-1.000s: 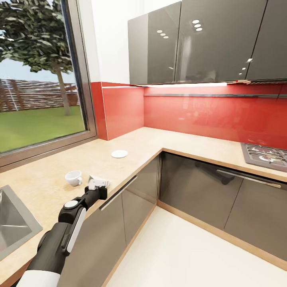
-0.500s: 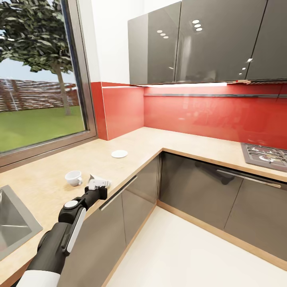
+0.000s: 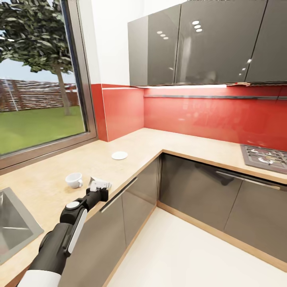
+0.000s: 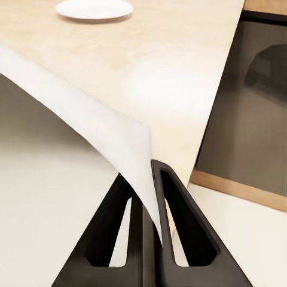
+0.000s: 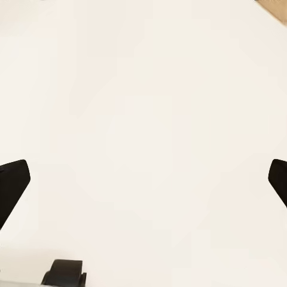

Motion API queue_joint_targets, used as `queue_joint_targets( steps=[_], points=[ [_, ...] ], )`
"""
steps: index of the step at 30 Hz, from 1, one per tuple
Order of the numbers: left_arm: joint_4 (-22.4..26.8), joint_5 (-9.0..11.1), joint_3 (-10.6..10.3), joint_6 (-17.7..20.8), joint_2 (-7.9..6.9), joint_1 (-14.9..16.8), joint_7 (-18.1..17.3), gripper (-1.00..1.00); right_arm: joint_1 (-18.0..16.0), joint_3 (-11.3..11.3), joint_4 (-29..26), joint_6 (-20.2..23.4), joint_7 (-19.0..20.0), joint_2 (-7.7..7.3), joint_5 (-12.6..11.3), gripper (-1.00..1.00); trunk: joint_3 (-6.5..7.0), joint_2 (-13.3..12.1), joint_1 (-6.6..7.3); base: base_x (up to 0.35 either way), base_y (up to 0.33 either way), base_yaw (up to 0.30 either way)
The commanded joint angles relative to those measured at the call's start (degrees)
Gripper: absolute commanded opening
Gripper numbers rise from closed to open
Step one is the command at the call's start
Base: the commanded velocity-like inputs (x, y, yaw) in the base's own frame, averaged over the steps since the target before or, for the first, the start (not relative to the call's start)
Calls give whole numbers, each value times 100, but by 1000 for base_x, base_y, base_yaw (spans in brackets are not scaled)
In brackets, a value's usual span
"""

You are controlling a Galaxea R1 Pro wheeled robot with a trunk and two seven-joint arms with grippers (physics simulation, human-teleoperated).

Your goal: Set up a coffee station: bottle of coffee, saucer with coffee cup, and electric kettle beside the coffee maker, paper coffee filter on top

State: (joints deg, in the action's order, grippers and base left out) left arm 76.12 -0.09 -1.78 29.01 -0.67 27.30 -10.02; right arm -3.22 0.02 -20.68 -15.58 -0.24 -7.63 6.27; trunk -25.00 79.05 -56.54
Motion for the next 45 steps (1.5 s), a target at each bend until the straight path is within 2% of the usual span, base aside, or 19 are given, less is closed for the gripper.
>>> queue_joint_targets(
  steps=[1, 11, 30, 36, 41, 45],
  points=[
    [5, -27, -5, 26, -3, 4, -8, -100, -3, -2, 3, -15, -3, -1, 44, 100, 12, -38, 23, 0, 0, 0],
    [5, -27, -5, 26, -3, 4, -8, -100, -3, -2, 3, -15, -3, -1, 45, 100, 30, -78, 45, 0, 0, 0],
    [-1, -27, -6, 26, -3, 4, -8, -100, -3, -2, 3, -15, -3, -1, 43, 100, 371, -840, 462, 0, 0, 0],
    [19, -27, 1, 25, -1, 4, -8, -100, -3, -3, 3, -15, -3, -1, 43, 100, 371, -840, 462, 0, 0, 0],
    [32, -22, 2, 30, -1, 4, -8, -100, -3, -3, 3, -15, -3, -1, 43, 100, 461, -1041, 572, 0, 0, 0],
    [56, -19, 2, 32, -3, 4, -13, -100, -3, -2, 3, -15, -3, -1, 46, 100, 461, -1041, 572, 0, 0, 0]
  ],
)
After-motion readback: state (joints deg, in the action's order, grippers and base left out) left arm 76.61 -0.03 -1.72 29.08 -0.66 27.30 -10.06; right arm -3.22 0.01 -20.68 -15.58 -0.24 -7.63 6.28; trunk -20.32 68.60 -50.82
